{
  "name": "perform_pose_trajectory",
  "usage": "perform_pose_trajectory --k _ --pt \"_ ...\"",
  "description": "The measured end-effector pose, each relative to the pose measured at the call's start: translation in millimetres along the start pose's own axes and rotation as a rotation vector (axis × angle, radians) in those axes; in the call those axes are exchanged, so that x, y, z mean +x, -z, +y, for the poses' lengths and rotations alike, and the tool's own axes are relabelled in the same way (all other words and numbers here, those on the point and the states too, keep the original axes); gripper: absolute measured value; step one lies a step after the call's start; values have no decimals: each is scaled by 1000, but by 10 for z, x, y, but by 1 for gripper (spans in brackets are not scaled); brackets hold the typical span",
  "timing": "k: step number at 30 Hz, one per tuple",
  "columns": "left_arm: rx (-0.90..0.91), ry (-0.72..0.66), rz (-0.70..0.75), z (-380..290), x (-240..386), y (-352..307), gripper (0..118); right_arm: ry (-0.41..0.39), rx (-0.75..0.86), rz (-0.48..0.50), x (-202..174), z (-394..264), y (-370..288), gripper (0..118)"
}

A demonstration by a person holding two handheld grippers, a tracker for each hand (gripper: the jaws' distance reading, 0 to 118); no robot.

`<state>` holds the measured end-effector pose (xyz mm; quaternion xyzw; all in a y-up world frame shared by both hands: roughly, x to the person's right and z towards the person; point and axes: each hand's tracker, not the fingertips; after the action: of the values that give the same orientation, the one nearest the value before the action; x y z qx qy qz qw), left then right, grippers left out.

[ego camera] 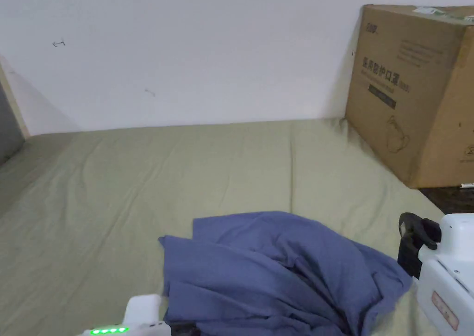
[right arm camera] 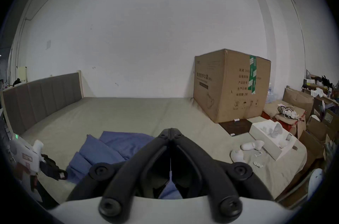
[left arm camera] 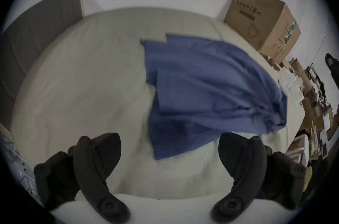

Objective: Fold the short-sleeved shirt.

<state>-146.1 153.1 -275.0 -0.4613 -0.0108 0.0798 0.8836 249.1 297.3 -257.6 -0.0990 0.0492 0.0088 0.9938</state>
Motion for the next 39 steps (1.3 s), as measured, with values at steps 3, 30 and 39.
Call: perform_pose_trajectory --k 3,30,39 --pt "-61 -13 14 -1 83 237 103 10 -48 -28 129 -149 78 0" --pt "42 -24 22 -46 179 -195 2 94 -758 -23 910 -1298 1936 56" --pt "139 -110 -8 170 42 -502 2 120 -577 14 879 -728 1389 5"
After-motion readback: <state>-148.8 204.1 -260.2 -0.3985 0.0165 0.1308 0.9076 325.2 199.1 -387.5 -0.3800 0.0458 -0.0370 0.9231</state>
